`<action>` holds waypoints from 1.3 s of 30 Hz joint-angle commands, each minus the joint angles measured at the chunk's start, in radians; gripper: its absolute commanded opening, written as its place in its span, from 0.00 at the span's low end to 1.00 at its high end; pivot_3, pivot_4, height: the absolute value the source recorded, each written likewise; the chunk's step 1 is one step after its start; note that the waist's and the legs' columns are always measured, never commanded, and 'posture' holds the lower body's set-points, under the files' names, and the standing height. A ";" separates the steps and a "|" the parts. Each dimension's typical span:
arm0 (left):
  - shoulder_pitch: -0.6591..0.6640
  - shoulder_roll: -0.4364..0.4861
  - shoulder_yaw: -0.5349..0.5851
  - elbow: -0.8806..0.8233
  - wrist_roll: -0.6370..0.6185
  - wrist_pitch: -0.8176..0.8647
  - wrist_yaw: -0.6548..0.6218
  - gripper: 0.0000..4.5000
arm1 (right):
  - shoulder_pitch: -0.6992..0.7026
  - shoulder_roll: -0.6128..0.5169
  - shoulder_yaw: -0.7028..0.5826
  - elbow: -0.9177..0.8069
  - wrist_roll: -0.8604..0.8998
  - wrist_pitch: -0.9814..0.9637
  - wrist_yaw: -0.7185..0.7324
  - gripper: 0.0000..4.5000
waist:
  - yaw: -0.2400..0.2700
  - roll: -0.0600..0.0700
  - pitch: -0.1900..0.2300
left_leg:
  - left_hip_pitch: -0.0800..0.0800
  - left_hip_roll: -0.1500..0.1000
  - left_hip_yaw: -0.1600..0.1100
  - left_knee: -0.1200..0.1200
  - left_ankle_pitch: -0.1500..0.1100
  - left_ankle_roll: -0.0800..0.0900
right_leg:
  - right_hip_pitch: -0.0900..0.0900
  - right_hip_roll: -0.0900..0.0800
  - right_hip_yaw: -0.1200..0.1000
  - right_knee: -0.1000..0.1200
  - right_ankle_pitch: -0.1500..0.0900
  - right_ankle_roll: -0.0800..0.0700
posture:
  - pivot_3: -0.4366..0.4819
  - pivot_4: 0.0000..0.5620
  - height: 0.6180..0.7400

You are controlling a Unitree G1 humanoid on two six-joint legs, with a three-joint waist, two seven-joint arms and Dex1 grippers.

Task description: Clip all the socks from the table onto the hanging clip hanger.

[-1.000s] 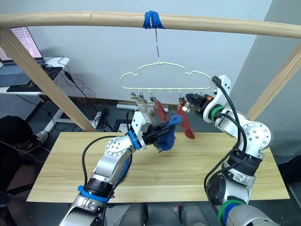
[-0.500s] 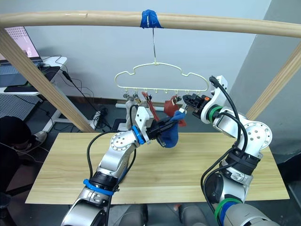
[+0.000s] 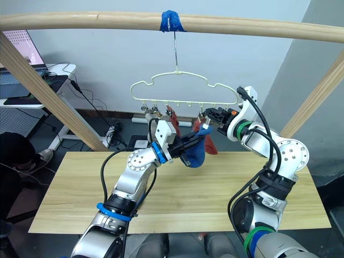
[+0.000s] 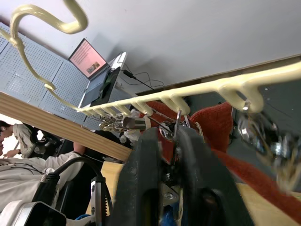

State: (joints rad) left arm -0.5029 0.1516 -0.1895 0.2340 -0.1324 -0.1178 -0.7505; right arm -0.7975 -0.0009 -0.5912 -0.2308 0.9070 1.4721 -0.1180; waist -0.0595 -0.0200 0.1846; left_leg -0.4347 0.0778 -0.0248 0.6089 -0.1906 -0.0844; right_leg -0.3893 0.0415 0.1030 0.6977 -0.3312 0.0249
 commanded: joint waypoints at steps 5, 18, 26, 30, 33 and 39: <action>-0.012 -0.012 -0.008 -0.040 -0.013 -0.023 -0.009 0.00 | 0.002 -0.040 0.012 -0.048 0.035 -0.014 0.014 0.81 | 0.000 0.000 0.000 | 0.000 0.000 0.000 0.000 0.000 0.000 | 0.000 0.000 0.000 0.000 0.000 0.000 | 0.44 0.28 1.00; 0.002 -0.050 -0.047 -0.030 -0.063 0.069 -0.095 0.85 | 0.163 -0.193 0.037 -0.218 0.087 -0.060 0.084 1.00 | -0.017 0.000 0.000 | 0.000 0.000 0.000 0.000 0.000 0.000 | 0.000 0.000 0.000 0.000 0.000 0.000 | 0.39 0.25 1.00; 0.077 0.028 -0.008 -0.133 -0.113 0.154 -0.132 1.00 | 0.269 -0.276 0.127 -0.261 0.019 -0.192 0.139 1.00 | -0.028 0.001 -0.001 | 0.000 0.000 0.000 0.001 0.000 0.000 | 0.001 0.000 0.000 0.000 0.000 0.000 | 0.41 0.24 1.00; 0.145 0.120 0.030 -0.248 -0.167 0.230 -0.152 1.00 | 0.323 -0.315 0.214 -0.285 -0.057 -0.314 0.178 1.00 | -0.031 0.001 -0.001 | 0.001 0.000 0.000 0.001 0.000 0.000 | 0.001 0.000 0.000 0.001 0.000 0.000 | 0.43 0.25 1.00; 0.197 0.198 0.087 -0.386 -0.266 0.358 -0.164 1.00 | 0.367 -0.330 0.309 -0.305 -0.172 -0.450 0.191 1.00 | -0.028 0.001 -0.001 | 0.001 0.000 0.000 0.001 0.000 0.000 | 0.001 0.000 0.000 0.002 -0.001 0.002 | 0.45 0.27 1.00; 0.238 0.309 0.183 -0.588 -0.444 0.594 -0.130 1.00 | 0.435 -0.351 0.491 -0.296 -0.409 -0.703 0.220 0.73 | -0.019 0.001 -0.001 | 0.001 0.000 -0.001 0.001 0.000 0.000 | 0.002 -0.001 0.000 0.001 -0.002 0.004 | 0.49 0.29 1.00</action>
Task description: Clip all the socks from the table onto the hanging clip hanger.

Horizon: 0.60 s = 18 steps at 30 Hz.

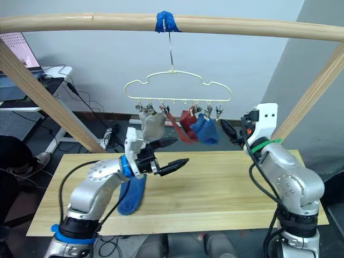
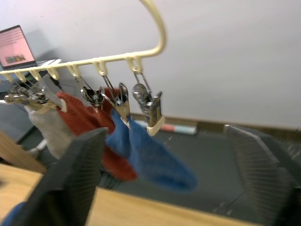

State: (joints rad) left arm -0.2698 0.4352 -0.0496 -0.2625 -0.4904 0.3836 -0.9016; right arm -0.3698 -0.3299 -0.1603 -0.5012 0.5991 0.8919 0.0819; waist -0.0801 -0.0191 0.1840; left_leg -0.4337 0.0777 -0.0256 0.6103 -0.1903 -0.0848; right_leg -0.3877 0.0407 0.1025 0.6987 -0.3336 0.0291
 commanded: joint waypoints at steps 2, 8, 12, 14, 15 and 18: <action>0.005 0.053 0.084 -0.135 -0.183 0.232 0.068 1.00 | 0.017 -0.017 0.112 -0.009 -0.186 -0.195 0.004 0.59 | 0.005 0.000 0.000 | 0.000 0.000 0.000 0.000 0.000 0.000 | 0.000 0.000 0.000 0.000 0.000 0.000 | 0.49 0.29 1.00; -0.022 0.071 0.144 -0.188 -0.202 0.401 0.269 1.00 | 0.020 0.042 0.168 0.071 -0.373 -0.340 -0.082 0.59 | 0.019 -0.001 0.000 | 0.001 0.000 -0.001 0.001 0.000 0.000 | 0.000 0.000 -0.001 0.000 0.000 0.000 | 0.52 0.31 1.00; 0.003 0.079 0.139 -0.231 -0.189 0.353 0.257 1.00 | 0.014 0.073 0.185 0.115 -0.429 -0.384 -0.085 0.59 | 0.039 -0.001 0.001 | 0.001 0.000 0.000 0.000 0.000 0.000 | 0.000 -0.001 0.000 0.000 0.002 -0.004 | 0.53 0.31 1.00; 0.002 0.080 0.147 -0.246 -0.237 0.335 0.207 1.00 | 0.009 0.089 0.188 0.135 -0.456 -0.403 -0.091 0.59 | 0.049 -0.001 0.001 | 0.001 0.000 0.000 0.000 0.000 0.000 | 0.000 0.000 -0.001 0.000 0.002 -0.004 | 0.53 0.31 1.00; 0.002 0.079 0.153 -0.252 -0.251 0.318 0.186 1.00 | 0.007 0.096 0.190 0.145 -0.467 -0.411 -0.092 0.59 | 0.051 -0.001 0.001 | 0.001 0.000 0.000 0.000 0.000 0.000 | 0.000 0.000 -0.001 0.000 0.002 -0.004 | 0.53 0.31 1.00; 0.012 0.084 0.147 -0.253 -0.236 0.262 0.148 1.00 | -0.002 0.117 0.191 0.172 -0.496 -0.431 -0.093 0.59 | 0.052 -0.001 0.001 | 0.001 0.000 0.000 0.000 0.000 0.000 | 0.000 -0.001 -0.001 0.000 0.002 -0.004 | 0.54 0.30 1.00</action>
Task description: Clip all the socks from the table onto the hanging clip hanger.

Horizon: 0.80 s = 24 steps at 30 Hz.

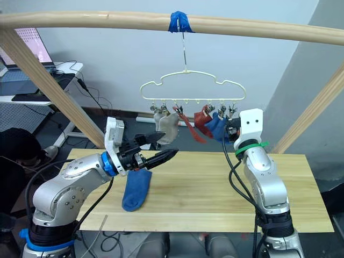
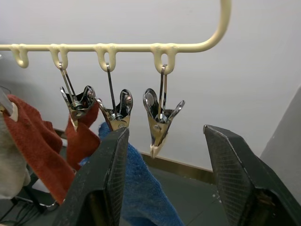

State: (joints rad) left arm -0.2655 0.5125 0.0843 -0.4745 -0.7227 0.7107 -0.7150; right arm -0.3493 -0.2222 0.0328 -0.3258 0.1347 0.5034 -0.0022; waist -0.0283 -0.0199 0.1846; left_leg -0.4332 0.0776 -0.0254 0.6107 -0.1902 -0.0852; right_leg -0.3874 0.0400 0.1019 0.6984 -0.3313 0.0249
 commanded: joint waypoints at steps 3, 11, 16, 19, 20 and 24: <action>0.015 0.010 0.002 -0.026 0.037 -0.117 -0.043 1.00 | -0.039 0.025 -0.008 0.025 -0.057 -0.058 -0.015 0.59 | 0.001 0.000 0.000 | 0.000 0.000 0.000 0.000 0.000 0.000 | 0.000 0.000 0.000 0.000 0.000 0.000 | 0.54 0.30 1.00; 0.017 0.006 -0.009 -0.023 0.042 -0.137 -0.043 1.00 | -0.077 0.049 -0.025 0.081 -0.101 -0.072 -0.031 0.59 | 0.002 0.000 0.000 | 0.000 0.000 0.000 0.000 0.000 0.000 | 0.000 0.000 0.000 0.000 0.000 0.000 | 0.55 0.30 1.00; 0.017 0.004 -0.012 -0.026 0.039 -0.136 -0.039 1.00 | -0.092 0.064 -0.028 0.099 -0.107 -0.080 -0.032 0.59 | 0.002 0.000 0.000 | 0.000 0.000 0.000 0.000 0.000 0.000 | 0.000 0.000 0.000 0.000 0.000 0.000 | 0.55 0.30 1.00; 0.019 0.005 -0.011 -0.029 0.036 -0.134 -0.039 1.00 | -0.097 0.077 -0.028 0.101 -0.109 -0.081 -0.031 0.59 | 0.002 0.000 0.000 | 0.000 0.000 0.000 0.000 0.000 0.000 | 0.000 0.000 0.000 0.000 0.000 0.000 | 0.55 0.30 1.00; 0.019 0.005 -0.010 -0.029 0.036 -0.133 -0.039 1.00 | -0.098 0.080 -0.028 0.101 -0.111 -0.082 -0.030 0.59 | 0.002 0.000 0.000 | 0.000 0.000 0.000 0.000 0.000 0.000 | 0.000 0.000 0.000 0.001 0.000 0.000 | 0.55 0.30 1.00; 0.021 0.008 -0.007 -0.031 0.034 -0.132 -0.039 1.00 | -0.095 0.089 -0.026 0.094 -0.114 -0.076 -0.024 0.59 | 0.002 0.000 0.000 | 0.000 0.000 0.000 0.000 0.000 0.000 | 0.000 0.000 0.000 0.001 0.000 0.000 | 0.55 0.31 1.00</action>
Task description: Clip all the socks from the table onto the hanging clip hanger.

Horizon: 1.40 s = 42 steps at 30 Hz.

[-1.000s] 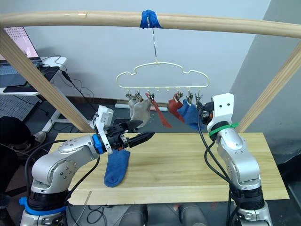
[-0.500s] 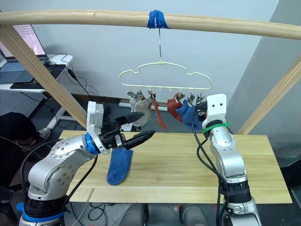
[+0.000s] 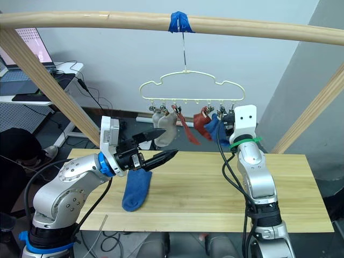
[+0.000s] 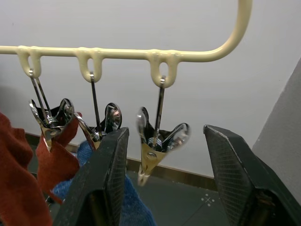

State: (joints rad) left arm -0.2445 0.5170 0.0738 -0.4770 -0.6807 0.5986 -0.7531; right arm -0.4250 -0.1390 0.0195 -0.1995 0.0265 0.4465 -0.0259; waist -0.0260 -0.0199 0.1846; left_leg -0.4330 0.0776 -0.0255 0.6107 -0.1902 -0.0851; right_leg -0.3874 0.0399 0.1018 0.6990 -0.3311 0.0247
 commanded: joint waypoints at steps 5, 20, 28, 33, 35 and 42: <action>-0.003 0.000 -0.002 -0.025 -0.004 -0.021 0.001 1.00 | -0.017 0.014 -0.016 -0.027 -0.011 -0.017 0.000 0.59 | 0.000 0.000 0.000 | 0.000 0.000 0.000 0.000 0.000 0.000 | 0.000 0.000 0.000 0.000 0.000 0.000 | 0.55 0.30 1.00; -0.001 -0.002 -0.012 -0.027 0.002 -0.029 0.000 1.00 | -0.066 0.020 -0.038 0.035 -0.025 -0.047 -0.020 0.59 | 0.000 0.000 0.000 | 0.000 0.000 0.000 0.000 0.000 0.000 | 0.000 0.000 0.000 0.000 0.000 0.000 | 0.56 0.29 1.00; 0.000 -0.003 -0.015 -0.029 0.005 -0.035 0.004 1.00 | -0.072 0.040 -0.047 0.039 -0.015 -0.049 -0.022 0.59 | 0.000 0.000 0.000 | 0.000 0.000 0.000 0.000 0.000 0.000 | 0.000 0.000 0.000 0.001 0.000 0.000 | 0.56 0.29 1.00; 0.007 -0.001 -0.015 -0.035 0.002 -0.037 0.011 1.00 | -0.075 0.057 -0.056 0.037 0.003 -0.052 -0.016 0.29 | 0.000 0.000 0.000 | 0.000 0.000 0.000 0.000 0.000 0.000 | 0.000 0.000 0.000 0.001 0.000 0.000 | 0.56 0.30 1.00; 0.009 0.000 -0.015 -0.038 0.000 -0.036 0.013 1.00 | -0.074 0.061 -0.057 0.035 0.007 -0.050 -0.015 0.15 | 0.000 0.000 0.000 | 0.000 0.000 0.000 0.000 0.000 0.000 | 0.000 0.000 0.000 0.001 0.000 0.000 | 0.56 0.30 1.00; 0.013 -0.006 -0.025 -0.044 -0.004 -0.034 0.025 1.00 | -0.079 0.072 -0.063 0.035 0.029 -0.057 0.007 0.00 | 0.002 0.000 0.000 | 0.000 0.000 0.000 0.000 0.000 0.000 | 0.000 0.000 0.000 0.001 0.000 0.000 | 0.56 0.31 1.00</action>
State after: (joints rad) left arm -0.2289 0.5147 0.0500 -0.4785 -0.6776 0.5803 -0.7305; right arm -0.4894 -0.0690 -0.0218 -0.1477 0.0430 0.4134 -0.0235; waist -0.0238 -0.0199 0.1845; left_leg -0.4330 0.0776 -0.0256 0.6109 -0.1902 -0.0851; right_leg -0.3874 0.0398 0.1015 0.6997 -0.3311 0.0246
